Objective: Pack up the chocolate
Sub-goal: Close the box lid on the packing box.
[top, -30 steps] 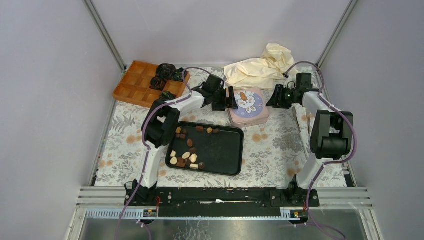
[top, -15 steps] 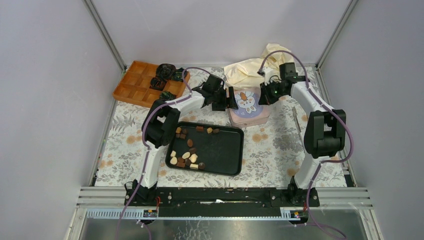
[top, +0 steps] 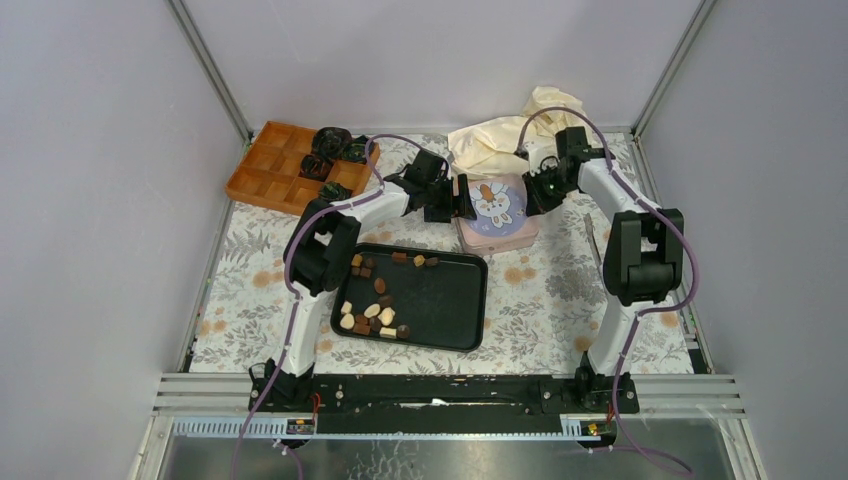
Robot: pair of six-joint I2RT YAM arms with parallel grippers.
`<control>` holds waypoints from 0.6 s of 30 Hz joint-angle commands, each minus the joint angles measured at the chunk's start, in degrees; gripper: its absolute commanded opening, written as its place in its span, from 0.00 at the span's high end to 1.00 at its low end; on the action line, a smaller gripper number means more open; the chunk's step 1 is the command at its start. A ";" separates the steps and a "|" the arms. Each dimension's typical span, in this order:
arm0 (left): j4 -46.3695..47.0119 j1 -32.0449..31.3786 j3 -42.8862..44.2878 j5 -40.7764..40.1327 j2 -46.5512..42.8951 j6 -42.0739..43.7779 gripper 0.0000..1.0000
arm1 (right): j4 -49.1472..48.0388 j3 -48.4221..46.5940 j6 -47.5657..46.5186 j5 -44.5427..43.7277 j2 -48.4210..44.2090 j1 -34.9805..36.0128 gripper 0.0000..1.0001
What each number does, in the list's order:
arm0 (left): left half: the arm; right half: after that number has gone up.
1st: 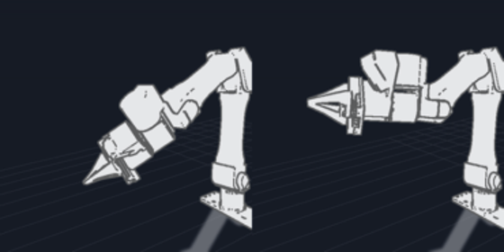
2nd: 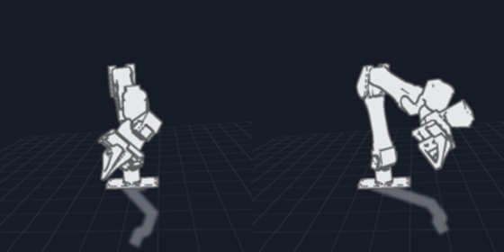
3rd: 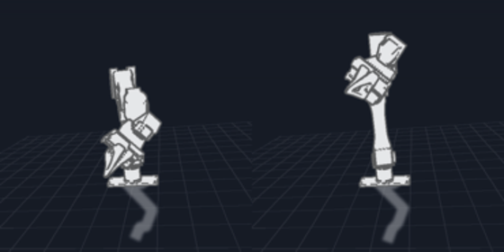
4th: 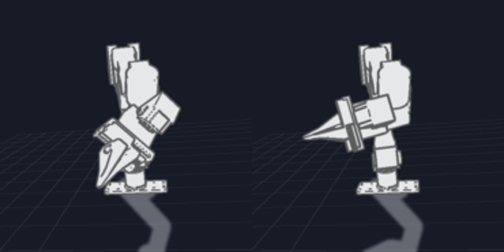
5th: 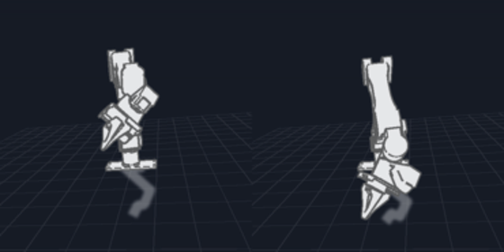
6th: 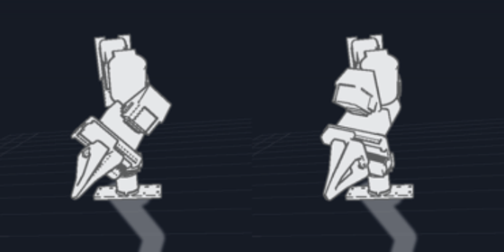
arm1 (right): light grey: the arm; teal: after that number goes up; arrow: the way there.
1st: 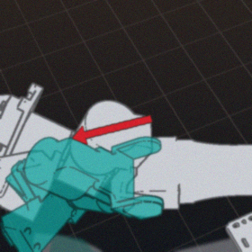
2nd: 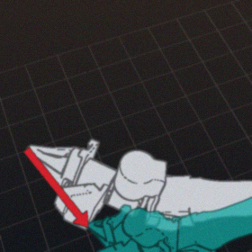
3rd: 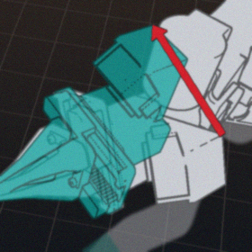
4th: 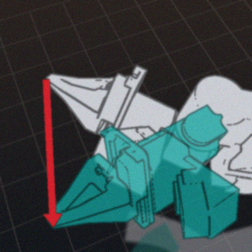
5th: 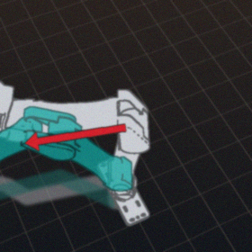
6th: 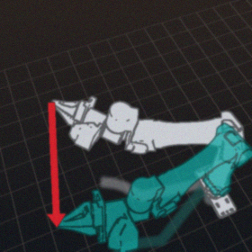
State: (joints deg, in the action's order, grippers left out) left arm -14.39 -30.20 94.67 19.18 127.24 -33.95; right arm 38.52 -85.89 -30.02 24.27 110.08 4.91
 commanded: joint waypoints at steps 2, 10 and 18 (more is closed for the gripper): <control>-5.20 -0.30 -1.13 -0.14 2.85 2.51 0.17 | -5.25 -10.13 3.28 5.42 -1.50 -0.05 0.99; -5.14 -0.29 -1.26 0.88 3.30 2.31 0.17 | -3.66 -19.38 5.87 -2.45 10.43 2.88 0.99; -5.18 0.25 -0.46 1.86 2.95 2.01 0.17 | 3.57 -25.11 4.69 -15.46 23.38 3.28 1.00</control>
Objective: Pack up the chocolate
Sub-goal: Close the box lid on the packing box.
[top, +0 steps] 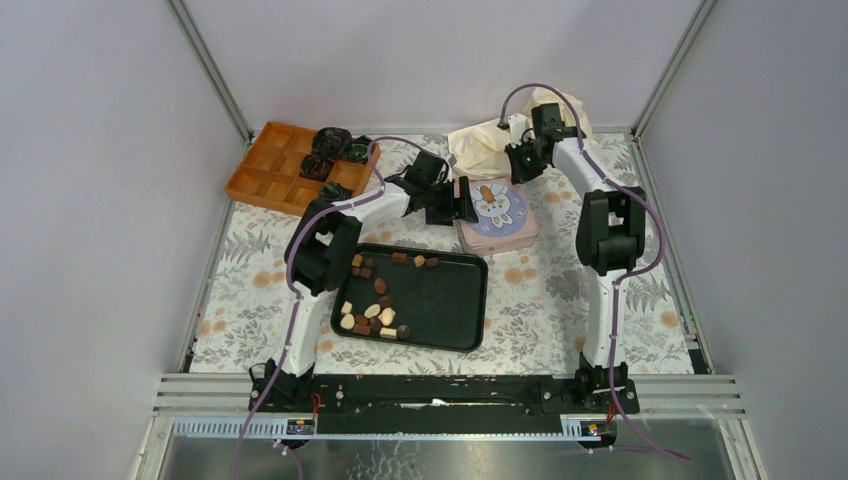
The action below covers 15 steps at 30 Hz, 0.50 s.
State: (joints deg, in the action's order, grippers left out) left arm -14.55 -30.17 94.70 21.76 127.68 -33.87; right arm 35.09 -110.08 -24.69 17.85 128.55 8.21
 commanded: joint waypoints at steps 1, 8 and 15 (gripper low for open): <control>-4.95 0.46 -0.37 -0.39 2.47 1.81 0.17 | 6.50 -0.35 -0.51 -8.32 4.16 -0.30 1.00; -2.51 3.52 1.47 2.57 2.25 -1.37 0.21 | 2.61 3.41 3.34 7.64 -8.47 -5.31 0.87; -4.35 5.49 7.75 5.65 7.42 -2.53 0.34 | 0.07 17.23 1.11 2.17 -15.40 -7.74 0.84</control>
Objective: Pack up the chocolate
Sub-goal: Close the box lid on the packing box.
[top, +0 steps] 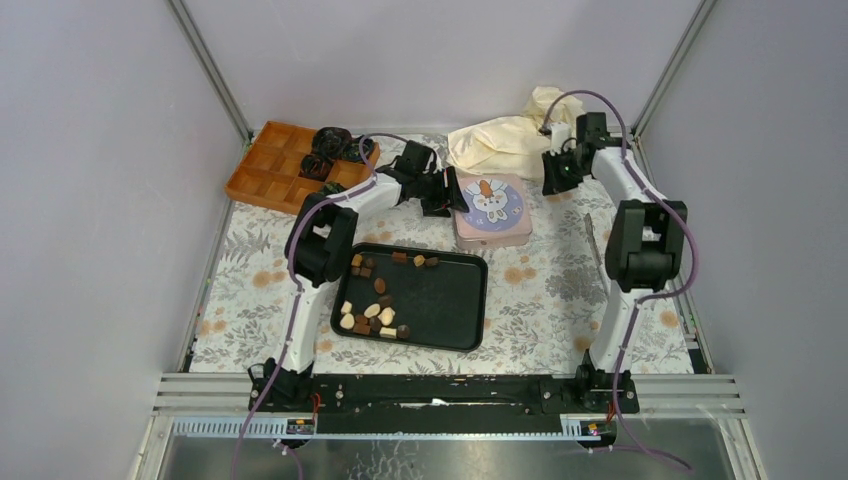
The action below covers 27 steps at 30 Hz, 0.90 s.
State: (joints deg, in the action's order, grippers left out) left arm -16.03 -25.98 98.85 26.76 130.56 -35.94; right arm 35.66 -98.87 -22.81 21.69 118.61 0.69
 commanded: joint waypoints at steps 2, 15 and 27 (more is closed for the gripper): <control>-2.94 1.29 5.59 1.64 6.09 -1.25 0.34 | -1.75 10.70 -0.28 -0.89 -6.86 -0.18 0.85; -1.91 1.99 17.48 4.37 9.55 -3.39 0.18 | -3.77 16.62 8.04 20.79 -12.30 3.67 0.86; 11.88 9.36 -4.97 -5.34 -23.78 10.01 0.08 | -0.75 11.97 -2.77 9.27 -26.94 -5.83 0.43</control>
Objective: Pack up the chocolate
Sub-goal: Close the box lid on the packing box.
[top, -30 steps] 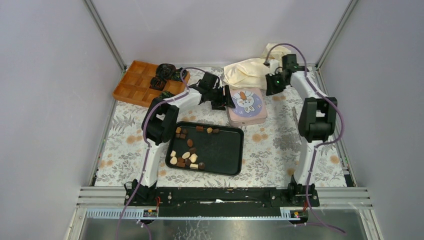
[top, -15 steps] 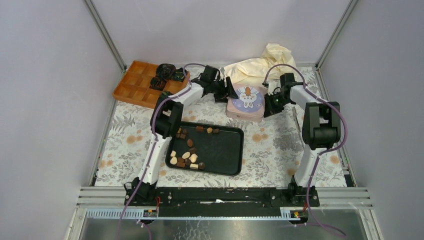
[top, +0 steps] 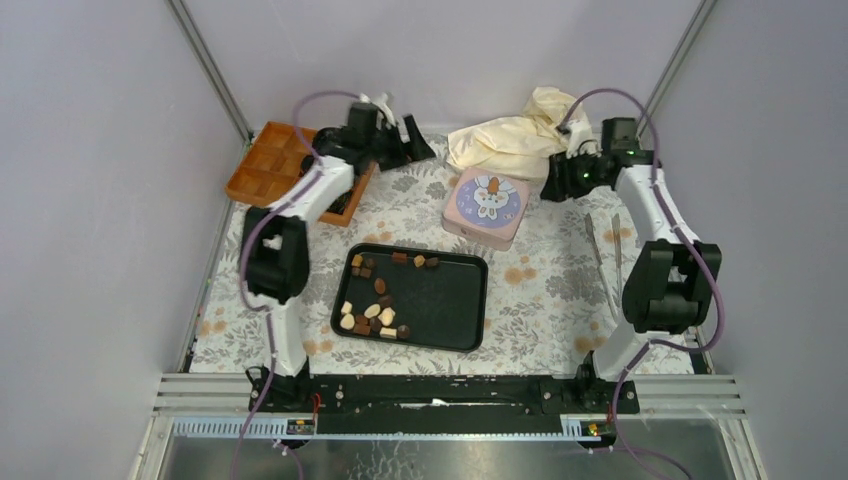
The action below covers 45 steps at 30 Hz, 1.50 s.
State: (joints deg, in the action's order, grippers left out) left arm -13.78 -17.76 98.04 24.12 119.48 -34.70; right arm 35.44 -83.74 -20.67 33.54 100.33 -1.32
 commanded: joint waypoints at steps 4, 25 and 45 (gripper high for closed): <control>10.91 1.65 -10.82 -5.34 -25.68 11.99 0.01 | -6.53 -4.46 -1.57 -1.88 -15.72 -9.11 0.01; 21.48 14.55 -22.72 10.80 -55.67 -11.20 0.01 | -3.45 -19.71 29.54 -14.67 -25.36 -10.19 0.00; 40.72 24.47 -36.70 24.14 -56.44 -34.10 0.01 | -2.86 -11.41 19.07 13.37 -28.17 -10.19 0.00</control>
State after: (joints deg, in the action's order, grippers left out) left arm 12.12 3.92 64.97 43.00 63.29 -57.28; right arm 34.44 -95.35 -1.67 42.22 73.34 -11.62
